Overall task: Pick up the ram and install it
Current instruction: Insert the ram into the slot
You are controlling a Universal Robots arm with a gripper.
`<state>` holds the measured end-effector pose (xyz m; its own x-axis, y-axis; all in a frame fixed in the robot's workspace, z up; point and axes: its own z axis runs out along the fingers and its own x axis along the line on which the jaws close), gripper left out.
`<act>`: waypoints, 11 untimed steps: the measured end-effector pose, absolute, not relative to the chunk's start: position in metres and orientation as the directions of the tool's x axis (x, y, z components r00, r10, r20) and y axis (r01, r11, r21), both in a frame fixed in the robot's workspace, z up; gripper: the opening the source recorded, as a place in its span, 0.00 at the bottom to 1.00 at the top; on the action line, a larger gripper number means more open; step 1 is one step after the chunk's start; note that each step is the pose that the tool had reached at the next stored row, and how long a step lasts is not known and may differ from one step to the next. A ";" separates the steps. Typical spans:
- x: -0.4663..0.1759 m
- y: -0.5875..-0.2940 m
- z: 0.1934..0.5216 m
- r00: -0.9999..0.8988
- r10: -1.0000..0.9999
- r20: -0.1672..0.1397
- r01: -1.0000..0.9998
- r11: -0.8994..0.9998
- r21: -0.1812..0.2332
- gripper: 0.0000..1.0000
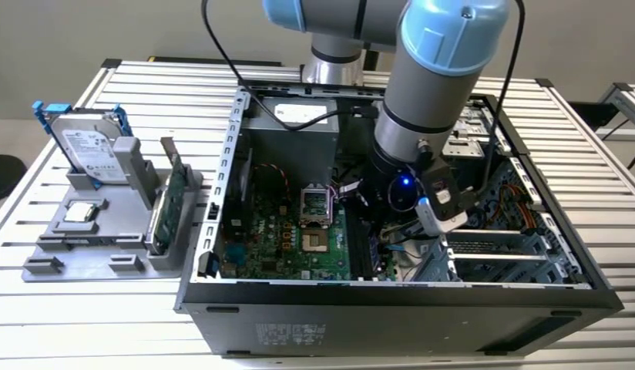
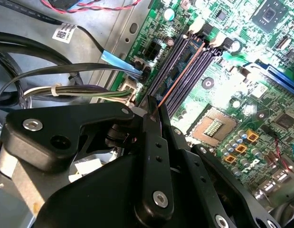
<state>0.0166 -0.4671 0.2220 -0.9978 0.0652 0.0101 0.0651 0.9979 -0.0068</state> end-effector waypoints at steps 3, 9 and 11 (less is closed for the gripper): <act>0.017 -0.467 0.222 -0.998 0.065 0.010 0.065 0.998 -0.007 0.00; 0.017 -0.466 0.222 -0.998 0.065 0.010 0.065 0.998 -0.007 0.00; 0.017 -0.466 0.222 -0.998 0.065 0.010 0.065 0.998 -0.007 0.00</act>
<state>0.0166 -0.4663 0.2218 -0.9978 0.0652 0.0102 0.0651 0.9979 -0.0067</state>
